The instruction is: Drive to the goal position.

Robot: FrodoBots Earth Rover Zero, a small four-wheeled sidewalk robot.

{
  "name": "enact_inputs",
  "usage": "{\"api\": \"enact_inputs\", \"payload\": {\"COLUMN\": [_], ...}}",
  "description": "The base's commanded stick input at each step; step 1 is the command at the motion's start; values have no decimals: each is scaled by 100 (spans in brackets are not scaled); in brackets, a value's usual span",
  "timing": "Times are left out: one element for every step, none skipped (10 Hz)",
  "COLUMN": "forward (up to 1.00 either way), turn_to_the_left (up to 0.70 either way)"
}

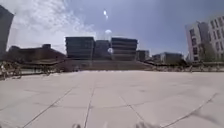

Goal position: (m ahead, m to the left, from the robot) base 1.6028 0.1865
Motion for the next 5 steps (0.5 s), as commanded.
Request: {"api": "enact_inputs", "payload": {"forward": [45,45,45,45,45], "turn_to_the_left": [3,3,3,3,3]}}
